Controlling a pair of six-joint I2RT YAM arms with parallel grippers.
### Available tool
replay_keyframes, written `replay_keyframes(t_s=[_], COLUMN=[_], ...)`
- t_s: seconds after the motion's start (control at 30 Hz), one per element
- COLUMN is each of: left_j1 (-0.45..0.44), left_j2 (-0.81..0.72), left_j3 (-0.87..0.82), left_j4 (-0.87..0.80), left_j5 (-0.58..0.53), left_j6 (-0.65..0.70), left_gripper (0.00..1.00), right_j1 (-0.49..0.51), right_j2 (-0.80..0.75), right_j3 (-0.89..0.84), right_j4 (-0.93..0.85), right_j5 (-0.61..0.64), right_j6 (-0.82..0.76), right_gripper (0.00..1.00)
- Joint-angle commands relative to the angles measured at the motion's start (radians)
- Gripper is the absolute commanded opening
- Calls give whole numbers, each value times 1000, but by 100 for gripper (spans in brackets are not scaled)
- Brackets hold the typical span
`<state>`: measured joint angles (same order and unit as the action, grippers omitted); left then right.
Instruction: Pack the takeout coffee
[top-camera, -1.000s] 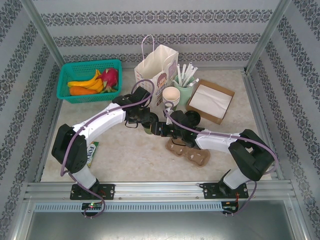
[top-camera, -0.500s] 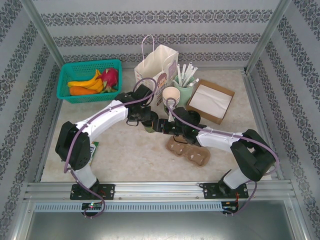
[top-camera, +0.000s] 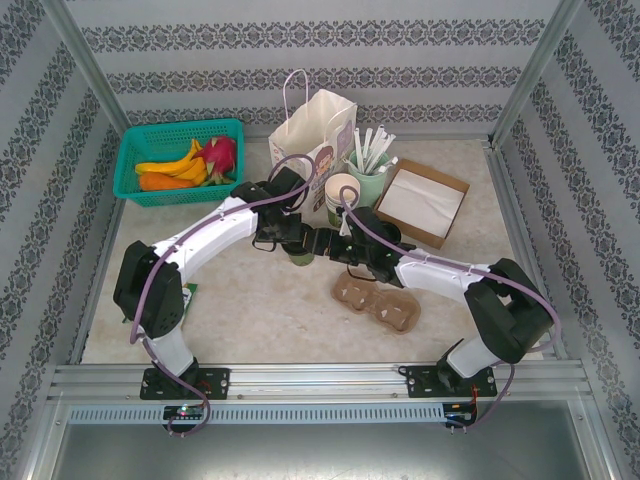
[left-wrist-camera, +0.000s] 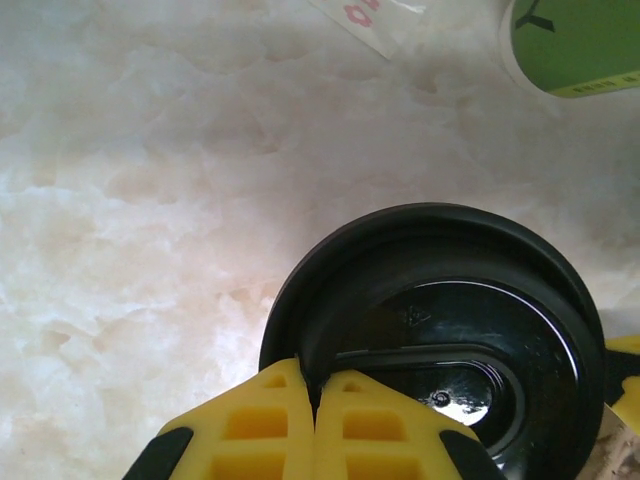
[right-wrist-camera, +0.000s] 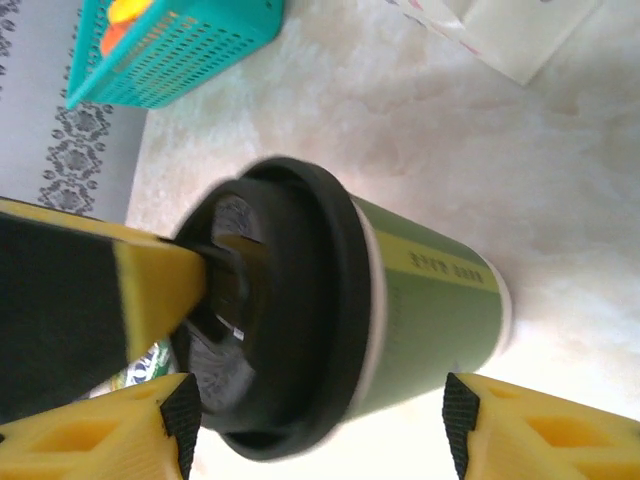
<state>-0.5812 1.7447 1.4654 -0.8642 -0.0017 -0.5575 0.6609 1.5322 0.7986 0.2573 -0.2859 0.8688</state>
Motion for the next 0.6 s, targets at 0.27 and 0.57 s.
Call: replay_keyframes(t_s=[0.27, 0.57], left_j1=[2, 3], left_j2=[53, 60], left_j3=[38, 55], left_j4=[-116, -121], left_j5=[27, 63], left_j6=[39, 44], left_gripper=[0, 2], right_j1=[-9, -3], right_j2=[4, 49], right_j3=[77, 153], right_j4=[-74, -201], right_j5=[37, 56], right_j6=[27, 9], right_gripper=[59, 59])
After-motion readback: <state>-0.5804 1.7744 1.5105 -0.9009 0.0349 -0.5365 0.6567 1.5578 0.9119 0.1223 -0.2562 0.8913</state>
